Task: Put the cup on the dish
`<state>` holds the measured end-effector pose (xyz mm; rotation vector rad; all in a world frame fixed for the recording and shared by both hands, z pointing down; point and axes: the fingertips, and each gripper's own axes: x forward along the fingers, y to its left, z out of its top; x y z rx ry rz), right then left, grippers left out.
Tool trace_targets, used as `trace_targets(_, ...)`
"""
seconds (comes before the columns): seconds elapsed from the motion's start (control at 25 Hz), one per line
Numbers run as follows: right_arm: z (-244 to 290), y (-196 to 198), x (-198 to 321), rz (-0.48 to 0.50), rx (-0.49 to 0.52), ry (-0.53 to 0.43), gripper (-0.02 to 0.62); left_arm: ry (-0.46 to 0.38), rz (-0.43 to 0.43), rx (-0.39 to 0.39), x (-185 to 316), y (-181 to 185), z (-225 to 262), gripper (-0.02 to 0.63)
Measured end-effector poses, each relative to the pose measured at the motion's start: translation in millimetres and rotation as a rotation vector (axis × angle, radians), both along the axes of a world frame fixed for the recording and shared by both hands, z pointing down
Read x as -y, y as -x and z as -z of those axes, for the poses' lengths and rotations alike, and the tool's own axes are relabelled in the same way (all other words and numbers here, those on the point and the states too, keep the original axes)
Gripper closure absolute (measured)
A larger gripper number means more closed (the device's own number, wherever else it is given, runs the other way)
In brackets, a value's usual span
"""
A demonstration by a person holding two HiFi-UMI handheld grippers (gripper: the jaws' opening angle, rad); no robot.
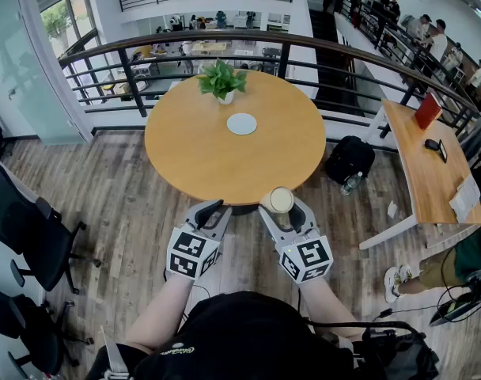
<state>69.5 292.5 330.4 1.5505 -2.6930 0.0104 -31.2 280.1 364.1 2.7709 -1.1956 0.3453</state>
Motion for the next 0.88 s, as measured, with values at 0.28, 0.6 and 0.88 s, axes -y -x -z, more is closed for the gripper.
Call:
trace_targets(0.28, -1, -9, 4, 0.002, 0.000, 0.011, 0.351, 0.004, -0.001, 0.005, 3, -9, 0, 0.528)
trace_targets(0.6, -3, -7, 6, 0.018, -0.031, 0.001, 0.351, 0.016, 0.008, 0.005, 6, -12, -3, 0.528)
trace_targets(0.88, -4, -15, 7, 0.023, 0.003, 0.014, 0.351, 0.033, 0.011, 0.010, 8, -19, -9, 0.528)
